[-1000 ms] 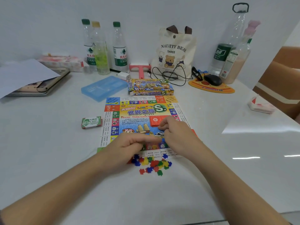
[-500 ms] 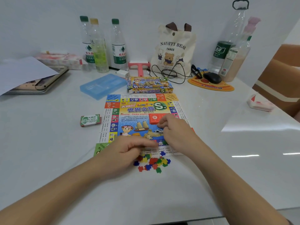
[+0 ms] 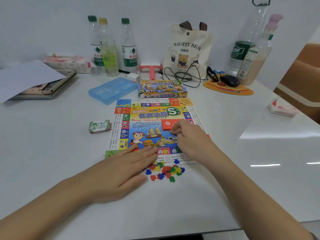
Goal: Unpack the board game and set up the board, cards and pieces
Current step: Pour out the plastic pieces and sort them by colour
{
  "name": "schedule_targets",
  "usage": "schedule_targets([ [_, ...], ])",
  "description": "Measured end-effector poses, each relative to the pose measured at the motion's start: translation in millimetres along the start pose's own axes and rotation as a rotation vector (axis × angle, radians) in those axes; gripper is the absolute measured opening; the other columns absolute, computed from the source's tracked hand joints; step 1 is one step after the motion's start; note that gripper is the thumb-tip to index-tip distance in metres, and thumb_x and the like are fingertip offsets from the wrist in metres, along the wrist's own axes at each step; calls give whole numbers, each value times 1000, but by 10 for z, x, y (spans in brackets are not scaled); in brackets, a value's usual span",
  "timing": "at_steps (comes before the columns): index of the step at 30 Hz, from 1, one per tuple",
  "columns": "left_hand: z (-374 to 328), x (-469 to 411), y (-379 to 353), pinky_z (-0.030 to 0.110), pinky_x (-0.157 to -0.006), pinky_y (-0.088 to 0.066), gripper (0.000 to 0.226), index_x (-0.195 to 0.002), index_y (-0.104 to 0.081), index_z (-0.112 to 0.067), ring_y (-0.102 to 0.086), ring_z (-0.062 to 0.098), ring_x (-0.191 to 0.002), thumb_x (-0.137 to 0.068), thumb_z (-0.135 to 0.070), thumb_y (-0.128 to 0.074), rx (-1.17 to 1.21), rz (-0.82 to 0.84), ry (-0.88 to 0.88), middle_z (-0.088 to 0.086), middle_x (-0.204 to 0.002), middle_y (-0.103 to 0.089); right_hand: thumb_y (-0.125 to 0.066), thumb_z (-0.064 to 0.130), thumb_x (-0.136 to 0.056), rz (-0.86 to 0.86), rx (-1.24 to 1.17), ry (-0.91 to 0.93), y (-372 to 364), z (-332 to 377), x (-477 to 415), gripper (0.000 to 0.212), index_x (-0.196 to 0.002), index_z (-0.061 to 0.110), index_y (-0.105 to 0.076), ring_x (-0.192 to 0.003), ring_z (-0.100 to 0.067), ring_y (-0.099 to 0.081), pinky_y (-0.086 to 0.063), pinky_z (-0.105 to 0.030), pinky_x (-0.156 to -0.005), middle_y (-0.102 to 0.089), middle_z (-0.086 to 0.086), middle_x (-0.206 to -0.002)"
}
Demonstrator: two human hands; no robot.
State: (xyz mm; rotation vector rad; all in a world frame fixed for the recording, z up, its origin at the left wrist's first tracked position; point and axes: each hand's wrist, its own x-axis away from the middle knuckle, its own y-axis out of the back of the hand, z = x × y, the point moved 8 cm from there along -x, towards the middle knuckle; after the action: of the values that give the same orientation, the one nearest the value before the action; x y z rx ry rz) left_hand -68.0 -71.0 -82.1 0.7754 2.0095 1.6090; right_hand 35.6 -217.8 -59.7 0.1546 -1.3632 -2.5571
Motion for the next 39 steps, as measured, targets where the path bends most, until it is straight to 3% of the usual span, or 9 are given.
schedule_targets([
  [4,-118,-46,36,27,-117,-4,59,-152,-14,-22,-3,-3,-144,-99,-49,-15,58,-33,-55,-15,-158,-7,-40,5,-94,-7,2,5,7,0,-4,29,-117,18,-51,-109,-13,-54,-48,-26,-80,-61,2,-123],
  [8,-112,-260,-5,29,-119,1,70,-152,-1,-22,12,-6,-141,-91,-56,-3,8,34,20,-13,-159,4,-38,6,-94,-14,14,7,19,-2,-2,28,-116,18,-52,-108,-14,-54,-45,-27,-81,-62,1,-121],
  [12,-209,-361,-40,31,-120,2,70,-153,-5,-21,11,-5,-142,-91,-55,-2,-26,53,-39,-11,-159,0,-35,15,-98,-27,-5,11,36,30,16,26,-116,18,-53,-104,-16,-56,-47,-31,-83,-63,-1,-117],
  [17,-368,-273,-29,24,-118,0,59,-152,-14,-17,0,-3,-144,-99,-42,-20,29,9,-161,-9,-159,-11,-34,19,-99,-32,-6,18,65,37,18,25,-115,18,-54,-85,-11,-56,-44,-22,-65,-65,1,-108],
  [20,-346,-336,-35,23,-118,-1,61,-152,-11,-17,3,-3,-144,-97,-42,-19,51,16,-113,-7,-159,-7,-33,18,-99,-17,-54,7,78,38,38,26,-114,16,-55,-93,-15,-59,-50,-32,-79,-65,-1,-108],
  [24,-292,-534,-26,21,-118,3,65,-153,-9,-18,5,-3,-144,-94,-47,-14,2,17,-47,-6,-160,-4,-31,21,-97,2,-89,-4,84,51,25,30,-111,14,-56,-103,-21,-58,-46,-39,-92,-66,-4,-109],
  [29,-344,-558,-27,29,-120,-7,60,-152,-17,-20,-2,-2,-144,-96,-42,-19,28,6,-108,-8,-159,-14,-28,24,-96,4,-116,-17,103,40,-1,34,-102,11,-60,-102,-25,-59,-46,-44,-92,-67,-9,-105],
  [33,-384,-412,-40,23,-118,-8,54,-150,-23,-21,-7,-6,-142,-98,-37,-25,119,7,-145,-12,-157,-20,-27,19,-100,37,-53,7,83,60,-1,36,-104,3,-59,-104,-29,-55,-46,-44,-89,-61,-13,-110],
  [39,-402,-280,-75,29,-117,-20,55,-149,-28,-20,-14,-4,-142,-100,-42,-21,232,20,-162,-13,-155,-25,-27,28,-99,26,-57,-11,45,46,-9,35,-104,12,-58,-97,-22,-58,-49,-45,-87,-63,-5,-103],
])
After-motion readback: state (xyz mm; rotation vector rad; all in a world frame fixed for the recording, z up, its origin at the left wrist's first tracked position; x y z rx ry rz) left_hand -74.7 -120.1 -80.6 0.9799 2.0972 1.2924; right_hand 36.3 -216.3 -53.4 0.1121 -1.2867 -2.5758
